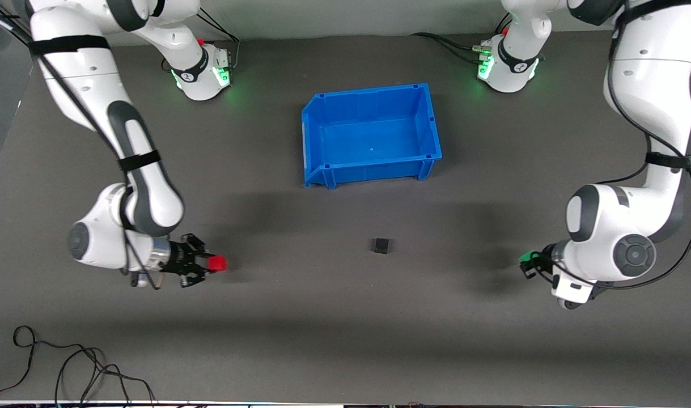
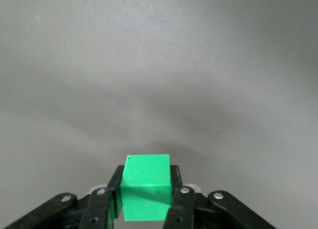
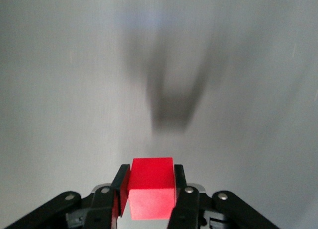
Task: Attach green and red cubes to black cube
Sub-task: 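Carry the red and green cubes toward the black cube with both grippers, then press the red and green cubes against the black cube's sides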
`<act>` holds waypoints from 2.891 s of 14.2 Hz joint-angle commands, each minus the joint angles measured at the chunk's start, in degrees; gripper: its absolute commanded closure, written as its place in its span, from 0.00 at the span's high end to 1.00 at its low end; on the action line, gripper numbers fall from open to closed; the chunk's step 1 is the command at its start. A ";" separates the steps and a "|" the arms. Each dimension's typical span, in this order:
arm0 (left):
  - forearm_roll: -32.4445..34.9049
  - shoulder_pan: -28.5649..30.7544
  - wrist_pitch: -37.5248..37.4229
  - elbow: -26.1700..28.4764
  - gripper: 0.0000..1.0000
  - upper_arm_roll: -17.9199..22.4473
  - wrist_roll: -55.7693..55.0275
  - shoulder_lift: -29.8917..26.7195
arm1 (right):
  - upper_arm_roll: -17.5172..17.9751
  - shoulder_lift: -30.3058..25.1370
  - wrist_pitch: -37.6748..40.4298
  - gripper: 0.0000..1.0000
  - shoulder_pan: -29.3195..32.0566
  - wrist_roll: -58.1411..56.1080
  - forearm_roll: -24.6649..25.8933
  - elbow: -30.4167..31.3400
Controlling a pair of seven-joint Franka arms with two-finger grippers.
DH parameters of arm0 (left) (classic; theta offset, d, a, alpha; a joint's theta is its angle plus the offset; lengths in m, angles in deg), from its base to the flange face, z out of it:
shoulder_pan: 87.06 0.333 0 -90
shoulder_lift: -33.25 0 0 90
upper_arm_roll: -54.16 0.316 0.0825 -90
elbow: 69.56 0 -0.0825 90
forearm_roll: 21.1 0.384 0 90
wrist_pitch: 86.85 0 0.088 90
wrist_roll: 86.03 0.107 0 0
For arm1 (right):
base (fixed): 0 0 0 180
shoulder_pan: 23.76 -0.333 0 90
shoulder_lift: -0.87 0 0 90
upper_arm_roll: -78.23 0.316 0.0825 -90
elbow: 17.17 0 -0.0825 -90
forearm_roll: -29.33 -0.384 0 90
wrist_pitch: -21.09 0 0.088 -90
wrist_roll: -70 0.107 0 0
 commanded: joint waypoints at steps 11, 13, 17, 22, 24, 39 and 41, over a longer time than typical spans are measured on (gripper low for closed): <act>-8.49 -18.96 8.91 -4.37 0.05 -0.35 -56.95 6.03 | -0.71 8.47 -10.75 0.27 -21.80 39.21 -1.09 -10.06; -8.58 -20.28 15.25 -4.37 0.02 -0.35 -62.23 7.70 | -0.71 9.61 -12.86 0.27 -23.22 43.35 -1.00 -11.02; -8.32 -20.82 17.57 -4.20 0.00 -0.35 -63.40 9.55 | -0.71 11.29 -13.84 0.27 -26.90 47.32 -1.00 -12.77; -8.41 -23.02 17.47 -2.61 0.00 -0.35 -64.09 9.73 | -0.71 13.39 -13.84 0.28 -29.63 47.94 -0.21 -13.75; -8.41 -23.37 17.39 -2.18 0.00 -0.44 -64.18 9.73 | -0.71 14.10 -13.84 0.28 -30.51 47.15 1.01 -14.45; -9.20 -26.27 18.26 -2.09 0.02 -0.44 -67.70 9.46 | -0.71 19.90 -14.01 0.29 -30.87 49.70 5.32 -23.59; -8.94 -26.27 18.26 -2.26 0.41 -0.44 -66.74 9.38 | -0.71 19.90 -14.01 0.36 -30.87 49.43 5.68 -23.42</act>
